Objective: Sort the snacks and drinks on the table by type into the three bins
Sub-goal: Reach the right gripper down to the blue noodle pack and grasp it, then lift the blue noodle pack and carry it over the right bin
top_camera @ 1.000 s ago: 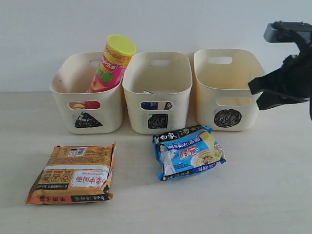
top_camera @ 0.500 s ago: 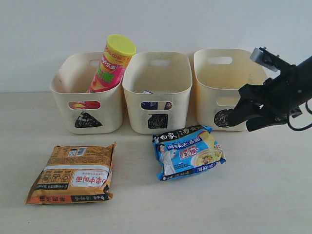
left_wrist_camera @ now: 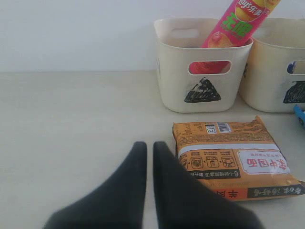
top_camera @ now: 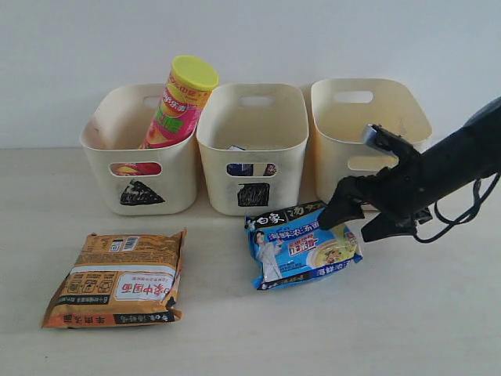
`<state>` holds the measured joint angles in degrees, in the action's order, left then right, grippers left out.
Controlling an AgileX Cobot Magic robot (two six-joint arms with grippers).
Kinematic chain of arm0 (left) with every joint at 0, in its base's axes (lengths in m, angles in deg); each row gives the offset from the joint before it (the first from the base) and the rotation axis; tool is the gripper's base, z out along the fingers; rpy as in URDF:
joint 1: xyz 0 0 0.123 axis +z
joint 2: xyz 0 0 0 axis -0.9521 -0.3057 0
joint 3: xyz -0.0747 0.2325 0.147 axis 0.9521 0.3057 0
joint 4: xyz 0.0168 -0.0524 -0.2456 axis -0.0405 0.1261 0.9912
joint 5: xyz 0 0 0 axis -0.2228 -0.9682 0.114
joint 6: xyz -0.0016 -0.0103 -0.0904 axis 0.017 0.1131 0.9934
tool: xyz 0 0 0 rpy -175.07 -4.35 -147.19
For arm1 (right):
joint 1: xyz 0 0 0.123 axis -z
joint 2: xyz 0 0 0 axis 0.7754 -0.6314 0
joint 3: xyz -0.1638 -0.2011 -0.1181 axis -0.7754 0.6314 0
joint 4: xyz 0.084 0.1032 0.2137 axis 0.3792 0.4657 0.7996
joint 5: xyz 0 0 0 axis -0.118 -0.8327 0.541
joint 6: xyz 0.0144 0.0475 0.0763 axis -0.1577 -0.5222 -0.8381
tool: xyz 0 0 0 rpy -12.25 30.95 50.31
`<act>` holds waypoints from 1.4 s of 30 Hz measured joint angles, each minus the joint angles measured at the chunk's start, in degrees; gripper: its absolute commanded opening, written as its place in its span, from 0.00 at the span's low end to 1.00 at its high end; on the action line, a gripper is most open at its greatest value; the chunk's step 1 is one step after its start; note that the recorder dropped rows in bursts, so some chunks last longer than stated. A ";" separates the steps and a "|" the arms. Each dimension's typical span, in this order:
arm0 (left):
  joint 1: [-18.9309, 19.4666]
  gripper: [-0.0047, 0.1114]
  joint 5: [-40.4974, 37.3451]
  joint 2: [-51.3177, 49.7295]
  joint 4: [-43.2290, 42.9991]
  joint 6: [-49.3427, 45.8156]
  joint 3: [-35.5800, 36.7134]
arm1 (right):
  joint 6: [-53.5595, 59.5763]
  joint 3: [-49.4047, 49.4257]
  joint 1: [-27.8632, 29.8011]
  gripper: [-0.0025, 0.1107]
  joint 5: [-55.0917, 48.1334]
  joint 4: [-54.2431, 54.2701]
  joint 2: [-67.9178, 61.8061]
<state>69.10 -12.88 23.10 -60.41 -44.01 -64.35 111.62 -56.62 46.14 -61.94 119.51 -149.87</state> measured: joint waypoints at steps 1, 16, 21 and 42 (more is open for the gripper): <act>0.00 0.08 0.00 0.00 0.00 0.00 0.00 | 0.22 -0.08 -0.53 0.76 0.81 0.28 -0.12; 0.00 0.08 0.00 0.00 0.00 0.00 0.00 | 2.71 -3.60 -4.99 0.16 1.88 5.81 -6.74; 0.00 0.08 0.00 0.00 0.00 0.00 0.00 | 2.34 -3.60 -4.99 0.02 -0.50 6.38 -6.86; 0.00 0.08 0.00 0.00 0.00 0.00 0.00 | 3.16 -3.49 -2.73 0.02 -12.00 2.40 16.02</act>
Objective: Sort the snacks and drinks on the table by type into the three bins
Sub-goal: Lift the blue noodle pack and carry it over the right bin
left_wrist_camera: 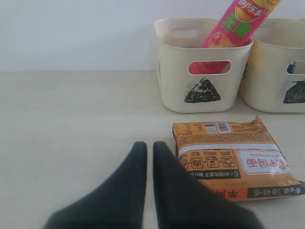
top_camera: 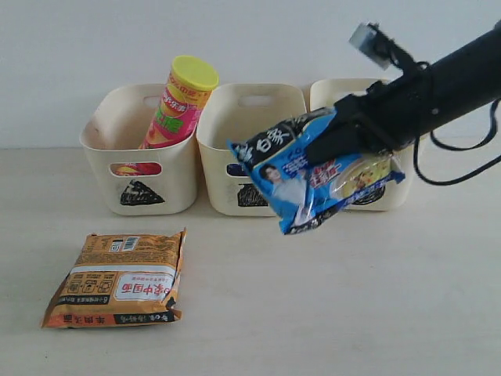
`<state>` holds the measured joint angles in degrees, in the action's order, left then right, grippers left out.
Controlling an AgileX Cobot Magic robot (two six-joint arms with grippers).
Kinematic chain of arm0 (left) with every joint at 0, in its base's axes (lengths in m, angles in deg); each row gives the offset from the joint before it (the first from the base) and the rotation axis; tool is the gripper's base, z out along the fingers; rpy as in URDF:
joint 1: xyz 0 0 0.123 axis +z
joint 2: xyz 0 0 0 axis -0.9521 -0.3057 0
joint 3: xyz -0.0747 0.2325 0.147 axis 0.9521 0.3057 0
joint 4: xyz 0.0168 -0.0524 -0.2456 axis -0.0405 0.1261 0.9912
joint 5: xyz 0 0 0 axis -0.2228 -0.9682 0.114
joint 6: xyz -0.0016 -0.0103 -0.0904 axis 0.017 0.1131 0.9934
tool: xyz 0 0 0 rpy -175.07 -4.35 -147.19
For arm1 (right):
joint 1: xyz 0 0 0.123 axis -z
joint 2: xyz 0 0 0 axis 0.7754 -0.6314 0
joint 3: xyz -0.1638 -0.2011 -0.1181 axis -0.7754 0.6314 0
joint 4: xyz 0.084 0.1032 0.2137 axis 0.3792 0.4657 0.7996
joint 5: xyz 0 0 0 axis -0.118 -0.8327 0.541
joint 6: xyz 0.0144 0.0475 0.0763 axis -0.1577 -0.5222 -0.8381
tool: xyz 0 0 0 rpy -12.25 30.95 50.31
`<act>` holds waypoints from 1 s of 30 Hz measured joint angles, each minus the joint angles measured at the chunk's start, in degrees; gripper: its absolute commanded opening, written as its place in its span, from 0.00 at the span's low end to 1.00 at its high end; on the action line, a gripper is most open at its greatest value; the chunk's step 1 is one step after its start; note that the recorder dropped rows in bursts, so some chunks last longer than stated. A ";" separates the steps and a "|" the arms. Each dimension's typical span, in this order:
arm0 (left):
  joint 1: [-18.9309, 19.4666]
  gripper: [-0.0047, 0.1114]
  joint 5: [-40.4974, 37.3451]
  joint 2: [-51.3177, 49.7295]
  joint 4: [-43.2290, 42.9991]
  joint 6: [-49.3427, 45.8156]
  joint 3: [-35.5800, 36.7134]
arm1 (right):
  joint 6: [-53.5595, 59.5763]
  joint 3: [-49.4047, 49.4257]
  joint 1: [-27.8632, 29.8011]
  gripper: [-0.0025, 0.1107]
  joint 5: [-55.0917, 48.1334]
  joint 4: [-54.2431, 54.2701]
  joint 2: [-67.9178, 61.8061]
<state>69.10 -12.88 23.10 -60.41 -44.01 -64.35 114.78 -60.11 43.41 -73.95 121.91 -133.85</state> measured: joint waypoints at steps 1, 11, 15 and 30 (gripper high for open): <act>0.00 0.08 0.00 0.00 0.00 0.00 0.00 | -0.15 0.00 0.74 0.02 0.37 0.00 0.98; 0.00 0.08 0.00 0.00 0.00 0.00 0.00 | -1.74 -4.97 5.89 0.02 7.00 -0.25 3.21; 0.00 0.08 0.00 0.00 0.00 0.00 0.00 | -4.23 -11.44 5.89 0.02 12.57 -1.35 0.87; 0.00 0.08 0.00 0.00 0.00 0.00 0.00 | -9.54 -27.12 6.03 0.03 24.31 -8.48 -17.71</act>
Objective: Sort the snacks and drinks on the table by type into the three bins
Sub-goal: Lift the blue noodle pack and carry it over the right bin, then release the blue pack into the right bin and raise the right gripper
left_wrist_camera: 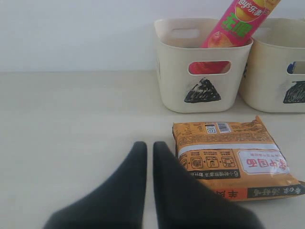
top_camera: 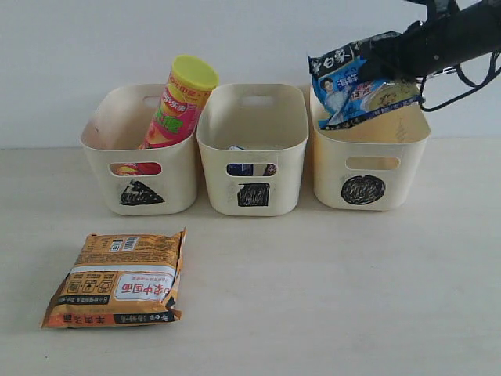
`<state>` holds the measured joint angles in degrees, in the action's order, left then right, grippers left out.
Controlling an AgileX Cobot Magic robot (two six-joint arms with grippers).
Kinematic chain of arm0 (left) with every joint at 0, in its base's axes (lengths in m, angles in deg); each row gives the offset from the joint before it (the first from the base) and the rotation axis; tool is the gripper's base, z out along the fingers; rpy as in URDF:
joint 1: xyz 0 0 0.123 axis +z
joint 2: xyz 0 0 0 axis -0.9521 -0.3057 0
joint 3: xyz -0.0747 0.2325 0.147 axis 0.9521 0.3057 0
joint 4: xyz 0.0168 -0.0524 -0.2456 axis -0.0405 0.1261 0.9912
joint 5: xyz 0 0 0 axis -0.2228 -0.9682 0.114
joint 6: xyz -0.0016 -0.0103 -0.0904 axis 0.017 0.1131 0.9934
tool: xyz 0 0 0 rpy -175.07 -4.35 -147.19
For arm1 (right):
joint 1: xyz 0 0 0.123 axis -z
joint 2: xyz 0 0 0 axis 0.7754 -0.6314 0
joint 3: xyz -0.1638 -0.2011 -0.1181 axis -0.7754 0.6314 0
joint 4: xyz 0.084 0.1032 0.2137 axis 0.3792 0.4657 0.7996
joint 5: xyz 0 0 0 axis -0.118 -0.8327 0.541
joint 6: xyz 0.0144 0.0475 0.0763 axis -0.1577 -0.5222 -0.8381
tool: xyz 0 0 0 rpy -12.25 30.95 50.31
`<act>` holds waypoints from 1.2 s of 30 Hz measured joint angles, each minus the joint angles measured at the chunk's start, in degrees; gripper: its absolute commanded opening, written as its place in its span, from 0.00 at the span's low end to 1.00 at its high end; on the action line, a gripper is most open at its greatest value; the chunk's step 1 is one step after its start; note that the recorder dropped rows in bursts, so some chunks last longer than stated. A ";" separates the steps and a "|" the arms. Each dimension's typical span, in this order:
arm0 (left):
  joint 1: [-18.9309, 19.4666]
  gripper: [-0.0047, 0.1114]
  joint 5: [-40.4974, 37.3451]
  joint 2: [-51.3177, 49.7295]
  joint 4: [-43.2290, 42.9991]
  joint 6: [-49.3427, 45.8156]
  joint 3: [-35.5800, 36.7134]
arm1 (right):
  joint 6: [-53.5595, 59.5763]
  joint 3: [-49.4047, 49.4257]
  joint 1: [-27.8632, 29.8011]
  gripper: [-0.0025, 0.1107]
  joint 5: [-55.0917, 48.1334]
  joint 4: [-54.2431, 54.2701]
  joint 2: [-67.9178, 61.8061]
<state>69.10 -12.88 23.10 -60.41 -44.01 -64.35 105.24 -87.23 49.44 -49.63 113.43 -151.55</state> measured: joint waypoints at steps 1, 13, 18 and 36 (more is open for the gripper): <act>0.00 0.08 0.00 0.00 0.00 0.00 0.00 | 0.00 -0.15 0.00 0.05 0.55 -0.44 -0.64; 0.00 0.08 0.00 0.00 0.00 0.00 0.00 | 1.53 -0.47 0.04 0.75 5.16 -1.11 -3.47; 0.00 0.08 0.00 0.00 0.00 0.00 0.00 | 1.77 -0.72 0.04 0.75 5.94 -1.11 -3.47; 0.00 0.08 0.00 0.00 0.00 0.00 0.00 | -6.74 -0.72 0.04 0.02 -9.38 -10.35 8.49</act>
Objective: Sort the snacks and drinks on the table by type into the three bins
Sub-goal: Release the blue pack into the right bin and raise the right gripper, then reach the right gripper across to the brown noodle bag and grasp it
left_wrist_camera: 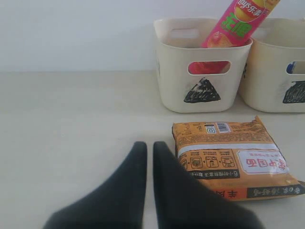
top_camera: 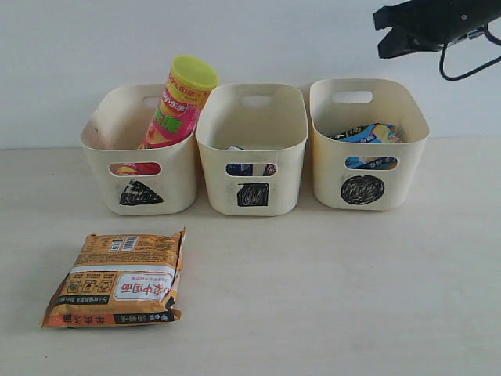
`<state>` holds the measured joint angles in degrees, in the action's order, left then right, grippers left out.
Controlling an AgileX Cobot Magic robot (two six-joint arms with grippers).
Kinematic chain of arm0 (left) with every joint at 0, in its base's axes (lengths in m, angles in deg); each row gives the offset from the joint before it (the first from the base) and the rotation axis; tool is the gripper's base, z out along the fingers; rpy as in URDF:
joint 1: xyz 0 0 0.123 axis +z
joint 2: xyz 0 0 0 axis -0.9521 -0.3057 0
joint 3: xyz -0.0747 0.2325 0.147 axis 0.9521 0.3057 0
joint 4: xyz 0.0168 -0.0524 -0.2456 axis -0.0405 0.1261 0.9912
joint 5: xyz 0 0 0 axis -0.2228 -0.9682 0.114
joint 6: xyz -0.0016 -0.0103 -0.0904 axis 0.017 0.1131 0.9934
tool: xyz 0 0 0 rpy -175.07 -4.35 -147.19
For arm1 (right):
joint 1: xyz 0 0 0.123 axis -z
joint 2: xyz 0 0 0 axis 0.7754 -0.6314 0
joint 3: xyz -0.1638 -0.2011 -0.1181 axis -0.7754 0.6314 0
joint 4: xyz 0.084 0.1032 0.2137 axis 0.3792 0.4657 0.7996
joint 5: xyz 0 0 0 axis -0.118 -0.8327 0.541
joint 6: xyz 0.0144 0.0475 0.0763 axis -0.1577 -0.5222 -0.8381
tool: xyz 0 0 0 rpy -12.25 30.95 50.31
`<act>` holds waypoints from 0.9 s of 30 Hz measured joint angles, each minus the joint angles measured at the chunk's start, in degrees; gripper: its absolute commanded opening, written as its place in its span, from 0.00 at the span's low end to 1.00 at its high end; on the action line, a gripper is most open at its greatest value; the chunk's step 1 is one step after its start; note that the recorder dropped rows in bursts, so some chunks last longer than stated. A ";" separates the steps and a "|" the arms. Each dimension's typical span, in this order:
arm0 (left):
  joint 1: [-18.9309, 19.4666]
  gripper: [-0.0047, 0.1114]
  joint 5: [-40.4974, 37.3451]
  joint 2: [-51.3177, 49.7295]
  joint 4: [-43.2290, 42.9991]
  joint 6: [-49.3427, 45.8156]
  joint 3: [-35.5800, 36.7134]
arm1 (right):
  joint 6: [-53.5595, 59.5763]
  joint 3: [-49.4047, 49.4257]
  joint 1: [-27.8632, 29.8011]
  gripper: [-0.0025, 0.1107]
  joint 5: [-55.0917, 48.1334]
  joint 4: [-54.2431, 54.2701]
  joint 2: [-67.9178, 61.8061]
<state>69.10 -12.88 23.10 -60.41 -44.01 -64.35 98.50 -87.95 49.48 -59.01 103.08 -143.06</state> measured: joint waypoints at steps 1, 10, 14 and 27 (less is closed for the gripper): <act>0.00 0.08 0.00 0.00 0.00 0.00 0.00 | -0.75 0.00 0.00 0.02 -1.42 -0.25 0.74; 0.00 0.08 0.00 0.00 0.00 0.00 0.00 | -4.77 20.74 -3.92 0.02 4.18 -3.41 15.67; 0.00 0.08 0.00 0.00 0.00 0.00 0.00 | -4.77 27.49 -8.15 0.02 6.14 -3.09 19.19; 0.00 0.08 0.00 0.00 0.00 0.00 0.00 | -4.77 36.89 -24.62 0.04 14.31 -2.19 19.40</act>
<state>69.10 -12.88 23.10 -60.41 -44.01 -64.35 93.73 -51.06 24.86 -44.70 100.89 -123.67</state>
